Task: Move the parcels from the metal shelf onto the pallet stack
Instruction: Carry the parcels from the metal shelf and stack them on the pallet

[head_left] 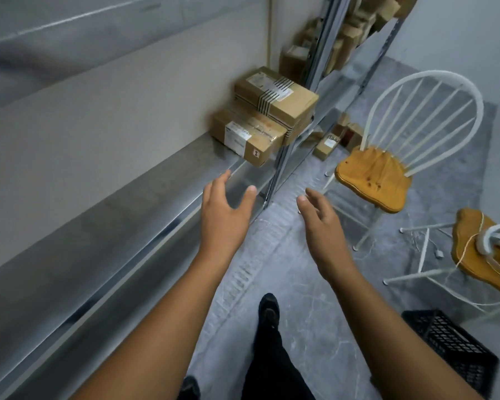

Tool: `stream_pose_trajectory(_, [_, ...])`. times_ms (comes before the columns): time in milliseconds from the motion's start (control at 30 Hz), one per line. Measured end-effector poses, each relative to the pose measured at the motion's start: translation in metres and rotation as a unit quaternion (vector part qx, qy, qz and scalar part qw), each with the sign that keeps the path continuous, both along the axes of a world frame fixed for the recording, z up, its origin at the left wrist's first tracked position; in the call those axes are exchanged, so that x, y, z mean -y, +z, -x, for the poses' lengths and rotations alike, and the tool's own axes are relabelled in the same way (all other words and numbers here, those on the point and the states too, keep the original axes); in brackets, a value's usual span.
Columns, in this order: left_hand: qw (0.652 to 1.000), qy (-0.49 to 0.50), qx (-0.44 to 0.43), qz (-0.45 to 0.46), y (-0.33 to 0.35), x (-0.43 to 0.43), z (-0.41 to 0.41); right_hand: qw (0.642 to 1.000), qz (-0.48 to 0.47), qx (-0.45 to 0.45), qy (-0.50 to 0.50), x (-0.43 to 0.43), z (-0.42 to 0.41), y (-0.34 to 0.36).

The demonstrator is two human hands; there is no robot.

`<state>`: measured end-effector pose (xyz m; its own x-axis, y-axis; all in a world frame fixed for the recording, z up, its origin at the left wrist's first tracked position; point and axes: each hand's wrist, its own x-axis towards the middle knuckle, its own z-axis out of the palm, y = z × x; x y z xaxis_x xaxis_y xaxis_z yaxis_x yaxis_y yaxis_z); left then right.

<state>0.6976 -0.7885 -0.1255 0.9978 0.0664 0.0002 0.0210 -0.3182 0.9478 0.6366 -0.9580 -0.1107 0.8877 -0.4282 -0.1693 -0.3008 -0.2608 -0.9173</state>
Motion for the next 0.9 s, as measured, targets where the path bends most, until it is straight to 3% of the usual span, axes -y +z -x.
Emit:
stream_pose_trajectory(367, [0.991, 0.114, -0.067, -0.027, -0.031, 0.089, -0.111, 0.990, 0.020, -0.035, 0.134, 0.097, -0.148, -0.009])
stream_pose_trajectory(900, [0.969, 0.184, -0.128, 0.105, -0.077, 0.132, -0.172, 0.981, 0.025, -0.097, 0.165, 0.110, -0.217, -0.042])
